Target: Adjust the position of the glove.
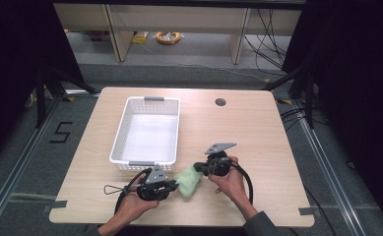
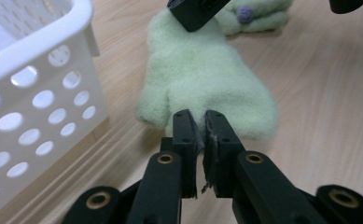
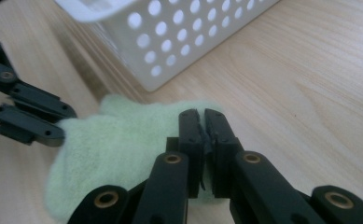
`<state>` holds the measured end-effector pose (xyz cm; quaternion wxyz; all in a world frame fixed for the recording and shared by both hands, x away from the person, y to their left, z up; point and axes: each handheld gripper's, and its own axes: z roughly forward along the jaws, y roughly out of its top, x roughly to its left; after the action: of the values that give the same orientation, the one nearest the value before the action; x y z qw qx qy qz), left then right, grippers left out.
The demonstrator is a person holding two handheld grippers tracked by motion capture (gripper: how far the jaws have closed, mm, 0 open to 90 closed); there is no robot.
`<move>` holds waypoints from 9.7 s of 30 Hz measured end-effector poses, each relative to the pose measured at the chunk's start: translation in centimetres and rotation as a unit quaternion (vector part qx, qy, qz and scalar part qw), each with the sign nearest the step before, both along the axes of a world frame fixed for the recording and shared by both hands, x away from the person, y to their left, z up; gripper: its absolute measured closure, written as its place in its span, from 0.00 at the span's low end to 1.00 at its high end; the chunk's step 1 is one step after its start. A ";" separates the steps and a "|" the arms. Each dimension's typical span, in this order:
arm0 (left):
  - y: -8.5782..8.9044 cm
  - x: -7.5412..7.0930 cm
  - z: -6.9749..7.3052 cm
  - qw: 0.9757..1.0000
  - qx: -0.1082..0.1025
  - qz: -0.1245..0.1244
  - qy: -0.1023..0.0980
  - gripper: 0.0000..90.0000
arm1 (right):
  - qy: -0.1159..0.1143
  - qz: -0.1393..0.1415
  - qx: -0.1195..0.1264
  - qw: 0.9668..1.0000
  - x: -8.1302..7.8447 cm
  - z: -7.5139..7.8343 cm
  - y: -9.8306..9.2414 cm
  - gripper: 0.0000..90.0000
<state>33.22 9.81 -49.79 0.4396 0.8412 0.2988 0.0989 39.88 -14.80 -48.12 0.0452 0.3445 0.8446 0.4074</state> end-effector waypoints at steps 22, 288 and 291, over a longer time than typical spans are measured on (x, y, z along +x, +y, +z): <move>-1.0 -0.2 -0.1 0.998 0.025 -0.046 -0.022 0.92 | 0.010 -0.038 0.049 0.998 -6.7 -0.3 -3.8 0.96; -0.2 0.8 2.2 0.993 -0.052 -0.034 0.096 0.93 | 0.039 -0.067 0.126 0.989 -8.5 0.6 -5.1 0.98; -0.3 0.9 2.0 0.993 -0.054 -0.033 0.104 0.93 | 0.031 -0.064 0.120 0.990 -8.2 0.0 -5.2 0.98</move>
<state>34.11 9.51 -47.78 0.4537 0.8317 0.3194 -0.0201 31.65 -20.04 -48.10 0.0034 0.4127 0.7670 0.4913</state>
